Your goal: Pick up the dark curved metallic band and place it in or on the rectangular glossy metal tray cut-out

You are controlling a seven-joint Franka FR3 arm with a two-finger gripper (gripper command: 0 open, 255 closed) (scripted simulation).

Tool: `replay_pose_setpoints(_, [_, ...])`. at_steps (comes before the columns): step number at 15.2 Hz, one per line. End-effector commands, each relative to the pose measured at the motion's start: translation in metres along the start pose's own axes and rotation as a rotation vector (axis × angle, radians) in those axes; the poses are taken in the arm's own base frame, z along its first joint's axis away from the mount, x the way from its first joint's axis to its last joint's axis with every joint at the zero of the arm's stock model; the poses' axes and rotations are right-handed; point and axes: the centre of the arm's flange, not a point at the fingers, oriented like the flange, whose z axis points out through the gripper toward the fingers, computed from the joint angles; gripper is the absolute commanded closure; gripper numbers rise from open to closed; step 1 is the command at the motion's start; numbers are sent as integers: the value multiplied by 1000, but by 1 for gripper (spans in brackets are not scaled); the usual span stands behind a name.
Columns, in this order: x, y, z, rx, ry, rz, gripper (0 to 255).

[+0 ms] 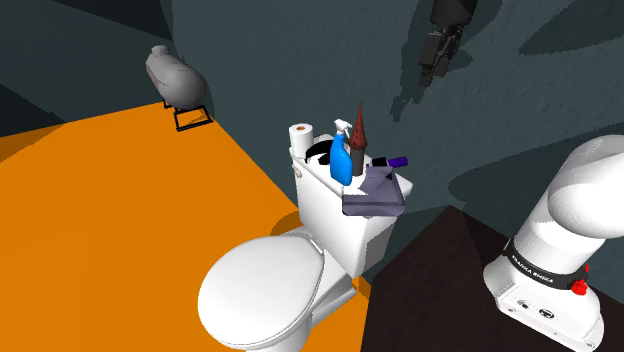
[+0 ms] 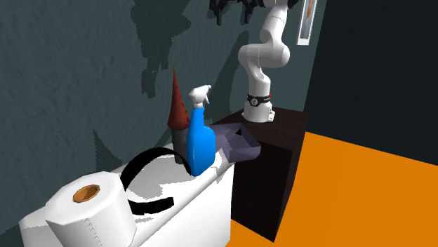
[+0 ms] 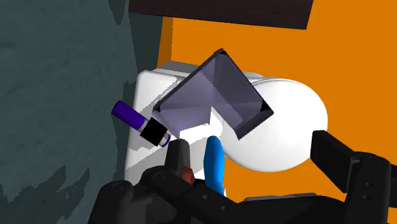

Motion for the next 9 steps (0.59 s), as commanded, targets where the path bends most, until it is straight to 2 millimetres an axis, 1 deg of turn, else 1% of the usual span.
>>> replay_pose_setpoints(1, [0,0,0,0,0,0,0])
replay_pose_setpoints(9, [78,12,69,-64,-9,-42,0])
